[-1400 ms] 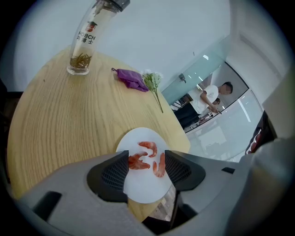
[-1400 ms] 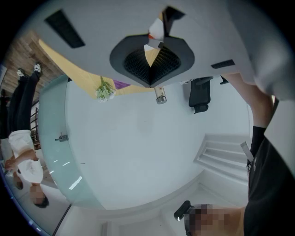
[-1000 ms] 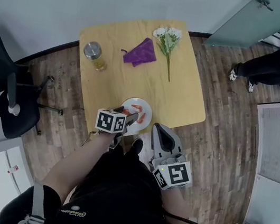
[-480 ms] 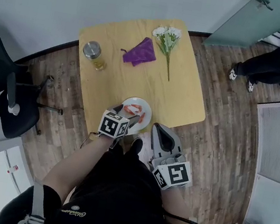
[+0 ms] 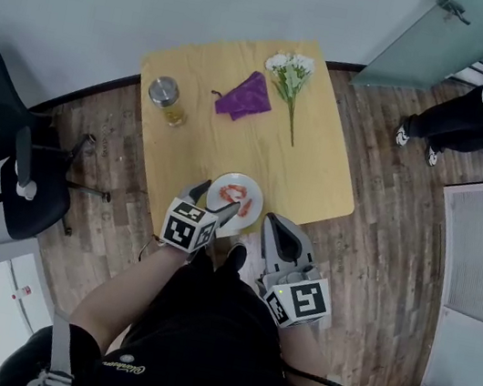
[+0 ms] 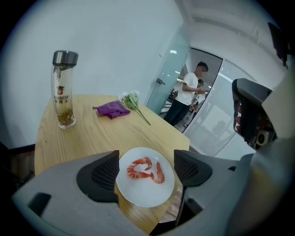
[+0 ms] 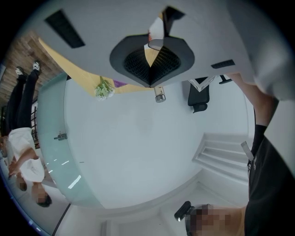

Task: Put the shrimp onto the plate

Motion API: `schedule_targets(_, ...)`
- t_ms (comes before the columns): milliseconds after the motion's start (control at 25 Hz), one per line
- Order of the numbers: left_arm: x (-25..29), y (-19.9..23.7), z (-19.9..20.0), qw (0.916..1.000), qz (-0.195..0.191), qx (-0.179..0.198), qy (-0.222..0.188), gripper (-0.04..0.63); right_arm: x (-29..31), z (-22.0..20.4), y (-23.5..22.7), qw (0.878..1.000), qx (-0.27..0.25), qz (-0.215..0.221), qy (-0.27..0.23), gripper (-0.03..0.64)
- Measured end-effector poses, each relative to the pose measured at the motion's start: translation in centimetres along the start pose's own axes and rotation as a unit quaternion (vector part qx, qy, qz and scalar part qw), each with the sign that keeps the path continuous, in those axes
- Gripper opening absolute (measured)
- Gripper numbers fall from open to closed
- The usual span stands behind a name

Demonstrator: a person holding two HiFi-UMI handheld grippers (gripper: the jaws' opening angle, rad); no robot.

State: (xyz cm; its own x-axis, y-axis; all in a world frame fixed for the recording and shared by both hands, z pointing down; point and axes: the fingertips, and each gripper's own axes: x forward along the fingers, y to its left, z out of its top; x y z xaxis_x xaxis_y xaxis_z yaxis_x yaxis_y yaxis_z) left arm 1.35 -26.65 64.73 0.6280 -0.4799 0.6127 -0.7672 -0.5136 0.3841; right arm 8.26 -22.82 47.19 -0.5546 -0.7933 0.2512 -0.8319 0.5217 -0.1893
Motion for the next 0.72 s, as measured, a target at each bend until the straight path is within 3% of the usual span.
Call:
schedule_targets(200, -2.8, -0.8, 3.0, 0.9981, 0.012, 0.026, -0.055, 0.342, 0.2, 0.3, 0.2, 1.0, -0.003, 0.005, -0.005, 0.002)
schedule_targets(480, -7.6, -2.8, 6.7, 0.9902, 0.025, 0.043, -0.131, 0.09, 0.0, 2.1, 0.6, 1.0, -0.012, 0.013, -0.022, 0.002)
schedule_targets(720, -10.0, -3.8, 8.6, 0.9836, 0.035, 0.05, -0.17, 0.013, 0.1, 3.2, 1.3, 0.999, -0.021, 0.026, -0.036, 0.002)
